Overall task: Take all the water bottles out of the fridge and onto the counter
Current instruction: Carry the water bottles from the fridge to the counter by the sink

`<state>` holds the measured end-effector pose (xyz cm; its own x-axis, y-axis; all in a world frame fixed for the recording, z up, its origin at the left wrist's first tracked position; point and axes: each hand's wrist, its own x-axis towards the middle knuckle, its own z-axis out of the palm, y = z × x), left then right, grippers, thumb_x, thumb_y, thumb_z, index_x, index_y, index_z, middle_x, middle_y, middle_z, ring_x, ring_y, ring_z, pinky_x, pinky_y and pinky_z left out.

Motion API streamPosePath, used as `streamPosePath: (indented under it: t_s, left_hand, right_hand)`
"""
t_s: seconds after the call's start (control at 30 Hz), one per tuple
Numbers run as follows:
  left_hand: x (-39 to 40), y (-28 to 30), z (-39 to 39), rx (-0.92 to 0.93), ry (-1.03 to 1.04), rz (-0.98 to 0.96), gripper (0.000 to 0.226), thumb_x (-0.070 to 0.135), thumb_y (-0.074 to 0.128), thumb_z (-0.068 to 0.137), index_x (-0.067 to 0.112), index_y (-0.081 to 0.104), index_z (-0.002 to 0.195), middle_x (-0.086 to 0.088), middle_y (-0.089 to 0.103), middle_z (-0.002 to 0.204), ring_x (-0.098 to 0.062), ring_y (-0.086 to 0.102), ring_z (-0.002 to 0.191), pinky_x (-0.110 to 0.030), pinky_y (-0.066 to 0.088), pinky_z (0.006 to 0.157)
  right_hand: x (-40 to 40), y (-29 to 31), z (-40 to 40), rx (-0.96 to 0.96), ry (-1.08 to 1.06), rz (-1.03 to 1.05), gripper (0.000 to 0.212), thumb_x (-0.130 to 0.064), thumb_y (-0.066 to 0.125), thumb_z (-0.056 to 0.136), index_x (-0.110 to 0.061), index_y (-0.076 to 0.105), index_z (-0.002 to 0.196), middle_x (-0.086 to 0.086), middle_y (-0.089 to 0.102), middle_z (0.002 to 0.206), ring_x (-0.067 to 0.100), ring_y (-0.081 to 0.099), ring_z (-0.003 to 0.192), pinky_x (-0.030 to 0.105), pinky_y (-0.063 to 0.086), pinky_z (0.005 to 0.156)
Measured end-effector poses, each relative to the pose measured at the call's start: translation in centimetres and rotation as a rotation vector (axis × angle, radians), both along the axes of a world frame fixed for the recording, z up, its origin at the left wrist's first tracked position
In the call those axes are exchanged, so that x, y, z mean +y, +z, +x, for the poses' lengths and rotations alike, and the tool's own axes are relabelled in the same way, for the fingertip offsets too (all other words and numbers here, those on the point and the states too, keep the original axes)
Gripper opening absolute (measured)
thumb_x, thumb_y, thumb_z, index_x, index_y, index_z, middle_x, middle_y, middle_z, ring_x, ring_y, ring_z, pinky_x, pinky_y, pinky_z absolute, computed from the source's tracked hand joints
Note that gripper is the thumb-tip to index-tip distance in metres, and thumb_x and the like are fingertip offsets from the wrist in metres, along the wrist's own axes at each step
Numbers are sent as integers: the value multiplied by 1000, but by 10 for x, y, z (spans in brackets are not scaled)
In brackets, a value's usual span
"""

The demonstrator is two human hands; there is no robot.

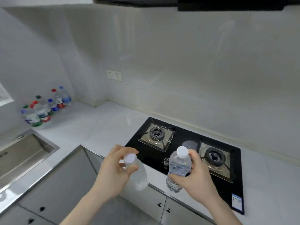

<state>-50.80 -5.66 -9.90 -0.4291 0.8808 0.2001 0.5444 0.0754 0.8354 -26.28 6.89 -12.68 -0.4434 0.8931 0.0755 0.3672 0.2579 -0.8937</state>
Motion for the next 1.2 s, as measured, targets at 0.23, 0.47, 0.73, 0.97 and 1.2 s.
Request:
streamPosePath:
  t_s: [0.23,0.47,0.73,0.97,1.2]
  left_hand:
    - [-37,4,-100,23,78,12,45,10,83,82,48,69,102,20,59,111,-6,62,100,-24,53,86]
    - [-65,1,-184,27,178,-7,44,11,83,82,47,70,103,20,58,111,-8,64,97,-31,57,86]
    - [-58,-7,-258,3,302,-6,43,10,81,83,47,69,103,18,59,111,-8,66,97,-34,58,86]
    - [-27,-7,-319,31,391,-1,44,11,85,82,46,69,103,19,58,108,-6,64,100,-27,59,84]
    - [13,-6,-382,69,514,-29,49,9,86,80,50,68,101,20,57,108,-8,64,96,-28,59,85]
  right_hand:
    - [-12,9,-116,27,90,24,69,-23,98,65,-42,54,116,-23,70,107,1,71,97,24,59,78]
    - [-21,15,-218,28,202,34,66,-19,97,65,-35,56,114,-20,71,106,4,71,96,23,58,79]
    - [10,10,-318,6,359,25,63,-18,97,65,-31,56,111,-12,73,102,6,73,90,19,56,74]
    - [61,0,-405,21,479,46,64,-21,97,66,-33,56,114,-16,72,104,7,73,94,24,59,77]
    - [122,2,-484,27,577,69,66,-28,98,65,-36,56,116,-15,74,105,7,73,93,23,58,77]
